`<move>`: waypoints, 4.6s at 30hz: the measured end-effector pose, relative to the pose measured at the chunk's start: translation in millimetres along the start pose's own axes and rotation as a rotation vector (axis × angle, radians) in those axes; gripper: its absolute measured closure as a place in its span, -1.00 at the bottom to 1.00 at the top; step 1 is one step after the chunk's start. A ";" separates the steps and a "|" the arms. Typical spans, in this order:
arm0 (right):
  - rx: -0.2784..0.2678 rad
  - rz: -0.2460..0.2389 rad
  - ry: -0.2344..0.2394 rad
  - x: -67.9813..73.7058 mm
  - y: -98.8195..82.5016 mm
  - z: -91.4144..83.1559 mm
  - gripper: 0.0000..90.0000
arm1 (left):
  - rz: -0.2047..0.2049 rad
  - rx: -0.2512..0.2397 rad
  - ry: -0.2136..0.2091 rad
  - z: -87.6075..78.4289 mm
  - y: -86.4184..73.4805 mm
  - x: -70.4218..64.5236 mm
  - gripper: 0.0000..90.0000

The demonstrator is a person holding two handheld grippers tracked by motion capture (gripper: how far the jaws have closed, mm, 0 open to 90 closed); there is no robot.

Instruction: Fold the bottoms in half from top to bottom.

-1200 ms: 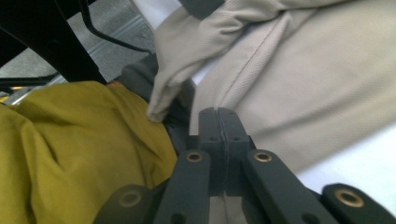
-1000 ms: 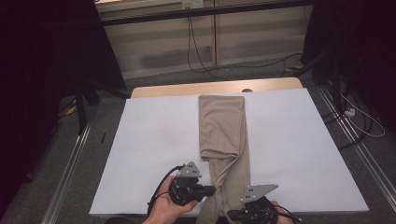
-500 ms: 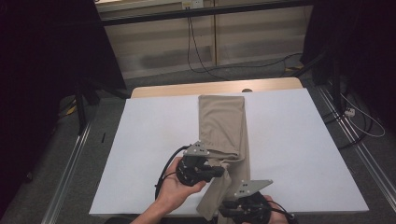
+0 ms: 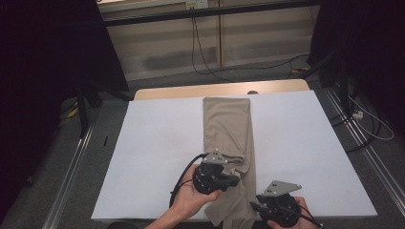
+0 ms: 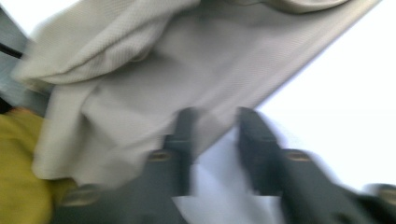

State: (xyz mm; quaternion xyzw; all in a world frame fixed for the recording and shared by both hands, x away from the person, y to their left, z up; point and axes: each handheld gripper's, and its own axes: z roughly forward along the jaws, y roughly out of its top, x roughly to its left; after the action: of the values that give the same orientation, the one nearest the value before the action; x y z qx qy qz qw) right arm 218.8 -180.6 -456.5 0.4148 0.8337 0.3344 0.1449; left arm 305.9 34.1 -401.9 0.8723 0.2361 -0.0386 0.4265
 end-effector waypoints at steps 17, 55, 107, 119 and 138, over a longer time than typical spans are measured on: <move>-0.154 0.020 0.118 -2.3 25.9 -16.1 0.56 | 0.000 0.065 0.097 -17.2 -51.0 24.9 0.47; -0.105 0.136 0.001 -39.8 10.3 -16.8 0.90 | 0.050 0.036 0.049 27.5 -25.3 11.9 0.43; -0.032 -0.010 0.086 11.3 12.9 8.2 0.99 | -0.105 -0.021 0.183 38.6 10.3 56.2 0.98; -0.003 0.140 -0.018 -31.4 -13.4 -21.8 0.85 | -0.003 -0.027 0.176 25.2 -8.1 23.0 0.37; -0.058 0.067 0.032 -17.4 -13.4 -27.2 0.44 | 0.229 0.067 0.045 71.2 -29.9 -34.1 0.34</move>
State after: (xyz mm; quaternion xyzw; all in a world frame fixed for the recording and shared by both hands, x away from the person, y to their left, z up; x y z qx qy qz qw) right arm 207.4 -212.0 -446.3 0.4327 0.8115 0.3698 0.1325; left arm 272.0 -17.4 -459.5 0.9080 0.1432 0.0221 0.3931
